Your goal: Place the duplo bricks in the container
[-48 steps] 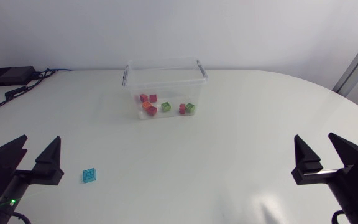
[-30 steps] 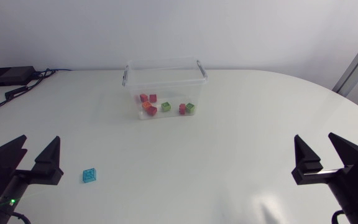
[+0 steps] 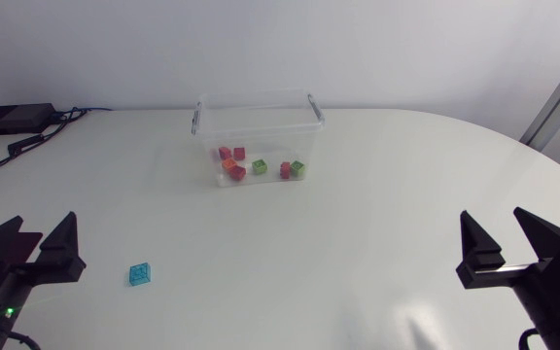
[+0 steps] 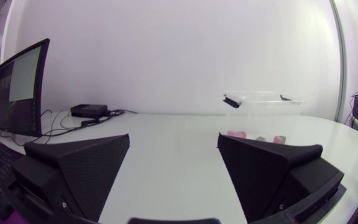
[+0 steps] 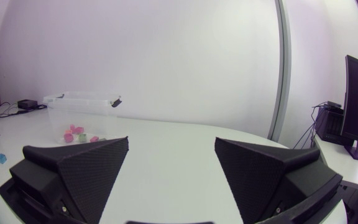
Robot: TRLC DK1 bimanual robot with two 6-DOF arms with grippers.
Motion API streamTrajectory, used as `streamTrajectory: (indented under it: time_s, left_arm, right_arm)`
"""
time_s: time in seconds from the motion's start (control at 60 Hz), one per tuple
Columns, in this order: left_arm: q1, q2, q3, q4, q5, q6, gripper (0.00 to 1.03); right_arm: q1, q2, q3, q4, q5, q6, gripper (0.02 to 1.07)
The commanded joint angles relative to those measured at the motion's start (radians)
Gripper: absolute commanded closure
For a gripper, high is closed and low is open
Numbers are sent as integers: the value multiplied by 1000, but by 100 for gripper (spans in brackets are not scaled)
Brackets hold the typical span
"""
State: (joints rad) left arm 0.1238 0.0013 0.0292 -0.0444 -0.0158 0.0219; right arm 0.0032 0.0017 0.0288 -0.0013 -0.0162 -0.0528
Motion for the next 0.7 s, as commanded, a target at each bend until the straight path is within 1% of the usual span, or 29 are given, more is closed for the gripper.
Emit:
streamTrajectory:
  time_s: [0.0, 0.067, 0.083, 0.133, 0.267, 0.3, 0.333, 0.4, 0.467, 0.583, 0.683]
  left_arm:
    - [22, 51, 81, -86, -9, -25, 4]
    - [23, 132, 161, -132, -12, -27, 4]
    - [23, 193, 210, -164, -13, -27, 4]
    - [22, 295, 290, -222, -32, -31, 4]
    - [17, 493, 452, -379, -53, -65, 4]
    - [17, 552, 502, -437, -55, -68, 4]
    - [17, 588, 525, -466, -58, -69, 4]
    - [14, 701, 591, -557, -59, -69, 4]
    - [-1, 801, 618, -612, -59, -69, 5]
    - [-49, 948, 627, -649, -59, -82, 5]
    - [-93, 1046, 630, -650, -58, -112, 5]
  right_arm:
    - [-9, -5, -29, -11, -5, -12, 7]
    - [-9, -5, -29, -11, -5, -12, 7]
    - [-9, -5, -29, -11, -5, -12, 7]
    - [-9, -5, -29, -11, -5, -12, 7]
    - [-9, -5, -29, -9, -5, -12, 7]
    - [-9, -5, -29, -11, -5, -12, 7]
    - [-9, -5, -29, -9, -5, -12, 7]
    - [-9, -5, -29, -11, -5, -12, 7]
    - [-9, -5, -29, -11, -5, -12, 7]
    - [-9, -6, -29, -11, -5, -12, 7]
    - [-9, -5, -29, -9, -5, -12, 7]
